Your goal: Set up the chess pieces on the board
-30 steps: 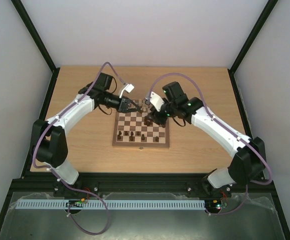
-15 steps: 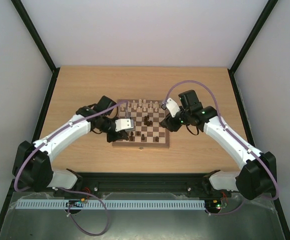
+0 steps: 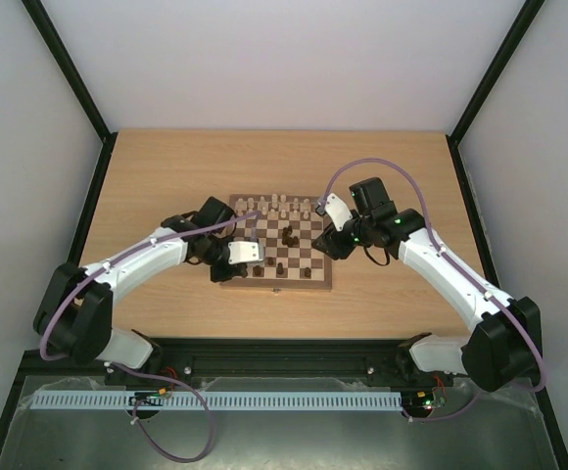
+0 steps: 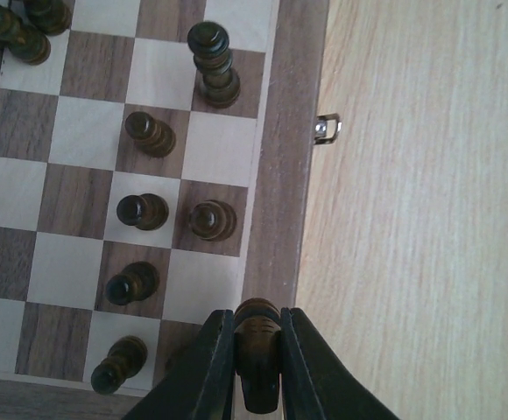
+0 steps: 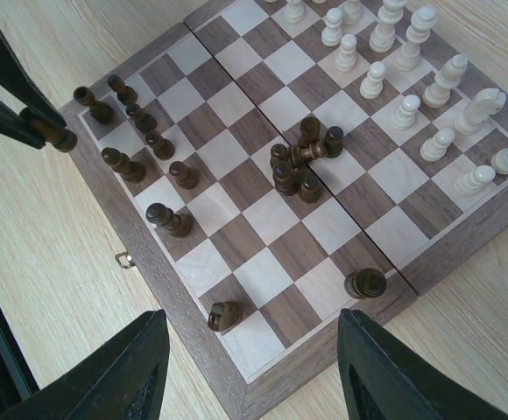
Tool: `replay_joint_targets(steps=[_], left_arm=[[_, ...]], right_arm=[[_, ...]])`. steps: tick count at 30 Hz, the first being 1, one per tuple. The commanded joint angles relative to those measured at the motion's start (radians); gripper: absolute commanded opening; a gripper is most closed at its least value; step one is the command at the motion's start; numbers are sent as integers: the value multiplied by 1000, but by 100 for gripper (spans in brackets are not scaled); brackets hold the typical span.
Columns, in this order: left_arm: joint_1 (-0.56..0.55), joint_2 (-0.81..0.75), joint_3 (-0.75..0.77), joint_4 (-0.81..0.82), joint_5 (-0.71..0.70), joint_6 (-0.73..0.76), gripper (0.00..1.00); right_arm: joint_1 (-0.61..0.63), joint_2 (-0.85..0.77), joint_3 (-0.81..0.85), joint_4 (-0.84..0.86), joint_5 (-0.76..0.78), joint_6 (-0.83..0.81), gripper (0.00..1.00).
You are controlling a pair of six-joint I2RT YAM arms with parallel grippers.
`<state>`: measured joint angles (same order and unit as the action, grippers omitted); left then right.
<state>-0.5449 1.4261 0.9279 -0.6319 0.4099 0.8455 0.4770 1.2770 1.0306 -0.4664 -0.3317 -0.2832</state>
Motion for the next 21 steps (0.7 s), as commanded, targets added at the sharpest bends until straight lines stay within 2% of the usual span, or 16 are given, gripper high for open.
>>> replay_joint_targets(steps=[1,21], left_arm=[[-5,39,9,36,-24,30,10],[-13,134,28,98,-56,2,12]], right_arm=[[-4,-21,-11,-8,-19,6,54],[-5,-23,-27,-5,5,-15,54]])
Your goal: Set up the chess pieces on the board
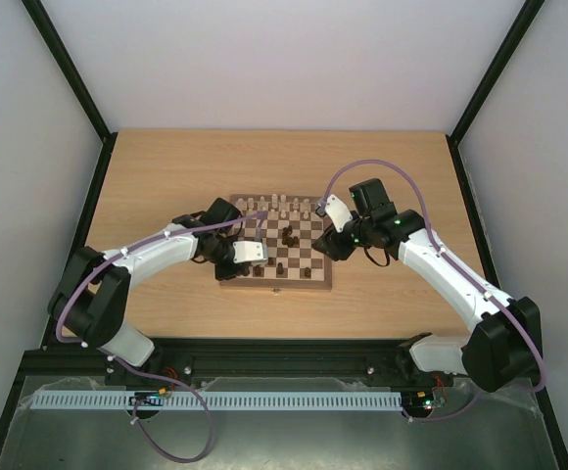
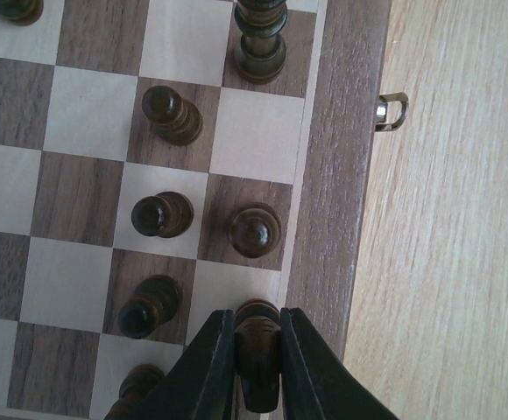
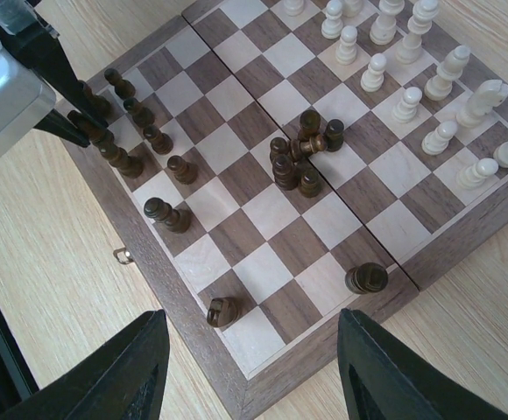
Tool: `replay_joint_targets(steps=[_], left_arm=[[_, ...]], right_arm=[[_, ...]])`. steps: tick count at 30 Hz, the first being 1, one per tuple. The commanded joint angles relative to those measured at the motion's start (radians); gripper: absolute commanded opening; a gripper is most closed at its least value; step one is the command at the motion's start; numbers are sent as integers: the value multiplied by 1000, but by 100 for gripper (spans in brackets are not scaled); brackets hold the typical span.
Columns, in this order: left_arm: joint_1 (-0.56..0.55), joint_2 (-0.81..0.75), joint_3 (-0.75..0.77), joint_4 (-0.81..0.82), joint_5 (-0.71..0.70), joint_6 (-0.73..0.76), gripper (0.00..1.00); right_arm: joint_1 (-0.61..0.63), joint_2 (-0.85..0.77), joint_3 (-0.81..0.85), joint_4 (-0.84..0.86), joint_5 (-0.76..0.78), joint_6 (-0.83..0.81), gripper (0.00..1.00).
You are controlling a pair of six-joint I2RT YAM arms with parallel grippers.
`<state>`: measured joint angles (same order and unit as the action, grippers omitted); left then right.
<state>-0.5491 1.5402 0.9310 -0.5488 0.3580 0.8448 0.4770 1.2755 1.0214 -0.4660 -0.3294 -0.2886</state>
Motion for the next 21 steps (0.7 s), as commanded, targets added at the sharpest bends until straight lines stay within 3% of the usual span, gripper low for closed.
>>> replay_joint_targets(steps=[1,21], left_arm=[[-10,24,26,16,-8,5,13],[-17,25,39,2,-27,12,26]], right_arm=[[-5,-22,-19,-5,3,-10,54],[-5,-15,-19,-3,3,-13,54]])
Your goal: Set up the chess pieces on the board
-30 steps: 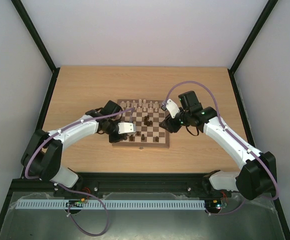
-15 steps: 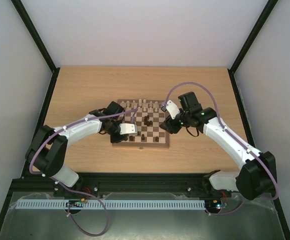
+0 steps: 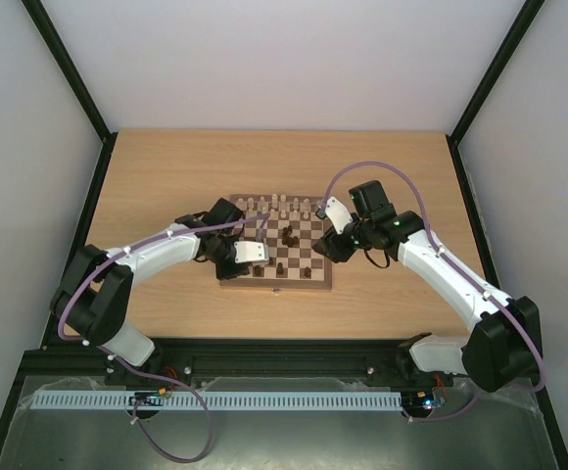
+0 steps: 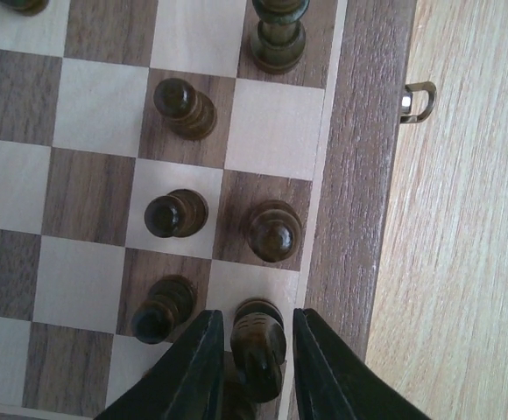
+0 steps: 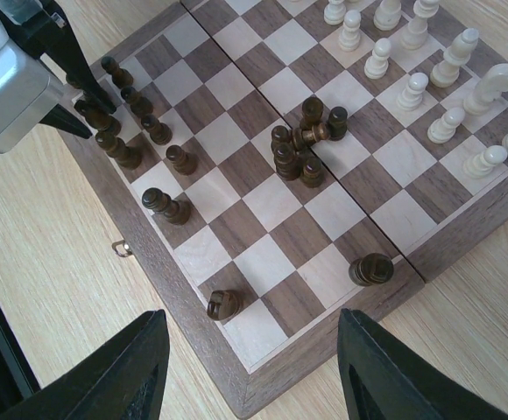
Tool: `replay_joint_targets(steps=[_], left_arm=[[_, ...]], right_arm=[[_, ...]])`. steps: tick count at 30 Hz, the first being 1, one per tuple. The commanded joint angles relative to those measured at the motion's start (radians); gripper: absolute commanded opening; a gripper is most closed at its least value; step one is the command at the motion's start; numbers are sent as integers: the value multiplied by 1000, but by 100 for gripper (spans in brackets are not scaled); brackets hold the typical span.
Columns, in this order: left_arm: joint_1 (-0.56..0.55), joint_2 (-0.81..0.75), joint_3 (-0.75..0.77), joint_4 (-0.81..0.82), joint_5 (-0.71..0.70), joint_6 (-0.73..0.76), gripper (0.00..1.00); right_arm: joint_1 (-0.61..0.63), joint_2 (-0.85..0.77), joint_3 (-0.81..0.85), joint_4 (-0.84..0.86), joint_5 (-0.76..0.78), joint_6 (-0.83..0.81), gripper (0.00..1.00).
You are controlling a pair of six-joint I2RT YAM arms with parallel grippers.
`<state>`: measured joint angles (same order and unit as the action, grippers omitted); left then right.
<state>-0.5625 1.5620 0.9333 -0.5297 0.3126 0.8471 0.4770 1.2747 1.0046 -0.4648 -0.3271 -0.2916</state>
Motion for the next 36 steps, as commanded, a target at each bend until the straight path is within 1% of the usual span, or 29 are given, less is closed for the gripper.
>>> replay_joint_targets(steps=[1,7,10,12,15,17,18,19,20,21,23,24,27,29,31,33,35,36], left_arm=[[-4,1,43,-28,30,12,26],[-3,-22,105,-98,81,5,29],[2,-44,129,-112,74,5,31],[15,-63,146,-112,91,2,31],[44,-89,190,-77,167,-43,33],[53,-113,224,0,187,-137,35],[53,-136,241,64,181,-217,40],[58,-156,255,136,168,-317,53],[62,-176,259,204,153,-463,91],[67,-192,260,266,131,-560,98],[70,-205,264,318,91,-696,99],[70,-197,279,311,91,-735,99],[72,-157,319,248,165,-747,99],[90,-143,290,243,232,-741,99],[101,-112,282,203,241,-749,99],[116,-74,302,157,268,-770,100],[126,-73,289,178,272,-789,100],[144,-109,235,255,278,-820,100]], right_arm=[[-5,-13,0,-5,0,-10,54],[-5,7,39,-33,-5,-10,54],[-5,41,95,-57,2,-18,54],[-5,82,160,-83,15,-21,53],[-5,156,255,-133,52,-33,53],[-5,199,296,-165,109,-62,53],[-5,218,313,-182,149,-75,53],[-6,240,332,-201,185,-93,53],[-8,253,349,-222,200,-108,53],[-11,263,363,-245,203,-115,53],[-14,273,368,-247,205,-110,53],[-15,274,366,-245,203,-100,53],[-15,259,348,-229,148,-89,53],[-15,248,312,-194,150,-81,53],[-15,268,299,-189,151,-73,53],[-15,311,319,-213,137,-62,53],[-15,355,340,-228,125,-57,51],[-15,387,347,-220,128,-60,49]])
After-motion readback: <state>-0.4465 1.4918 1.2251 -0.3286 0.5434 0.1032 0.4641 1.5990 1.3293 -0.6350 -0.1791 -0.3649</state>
